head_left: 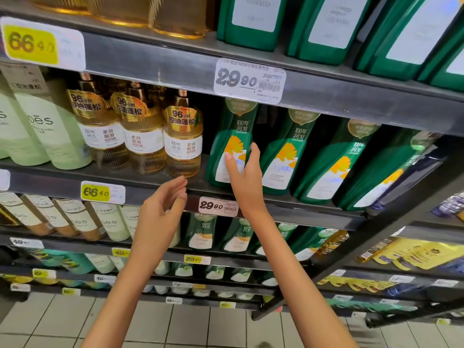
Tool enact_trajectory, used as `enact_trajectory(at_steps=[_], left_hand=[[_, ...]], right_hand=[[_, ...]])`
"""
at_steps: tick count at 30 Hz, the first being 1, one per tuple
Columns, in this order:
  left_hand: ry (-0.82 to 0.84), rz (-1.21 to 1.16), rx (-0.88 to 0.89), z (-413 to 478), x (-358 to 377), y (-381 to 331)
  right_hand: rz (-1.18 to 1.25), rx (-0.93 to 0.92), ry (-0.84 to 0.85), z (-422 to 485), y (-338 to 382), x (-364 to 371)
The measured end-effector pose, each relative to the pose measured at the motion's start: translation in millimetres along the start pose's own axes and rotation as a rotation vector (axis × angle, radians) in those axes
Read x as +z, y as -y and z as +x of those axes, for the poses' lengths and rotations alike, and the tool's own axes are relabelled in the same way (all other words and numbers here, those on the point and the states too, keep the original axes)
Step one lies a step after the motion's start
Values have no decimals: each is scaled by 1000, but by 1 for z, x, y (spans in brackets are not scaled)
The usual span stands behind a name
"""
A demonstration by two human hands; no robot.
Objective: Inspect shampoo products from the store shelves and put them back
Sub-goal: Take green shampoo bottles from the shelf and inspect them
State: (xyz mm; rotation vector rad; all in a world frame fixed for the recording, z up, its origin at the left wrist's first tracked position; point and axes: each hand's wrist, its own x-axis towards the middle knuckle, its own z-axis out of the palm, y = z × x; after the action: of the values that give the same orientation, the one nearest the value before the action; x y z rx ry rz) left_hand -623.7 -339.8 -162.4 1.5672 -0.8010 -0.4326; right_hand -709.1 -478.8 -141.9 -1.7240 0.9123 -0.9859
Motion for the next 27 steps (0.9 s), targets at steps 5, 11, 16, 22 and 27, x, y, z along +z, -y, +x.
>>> enact_trajectory(at_steps=[5, 11, 16, 22, 27], left_hand=[[9, 26, -18, -4, 5, 1], [68, 166, 27, -14, 14, -2], [155, 77, -64, -25, 10, 0], [401, -206, -226, -63, 18, 1], [338, -224, -260, -88, 25, 16]], right_hand=[[-24, -32, 59, 2, -9, -3], [39, -18, 89, -7, 6, -10], [193, 34, 152, -56, 8, -27], [386, 243, 261, -102, -3, -40], [423, 405, 231, -129, -13, -39]])
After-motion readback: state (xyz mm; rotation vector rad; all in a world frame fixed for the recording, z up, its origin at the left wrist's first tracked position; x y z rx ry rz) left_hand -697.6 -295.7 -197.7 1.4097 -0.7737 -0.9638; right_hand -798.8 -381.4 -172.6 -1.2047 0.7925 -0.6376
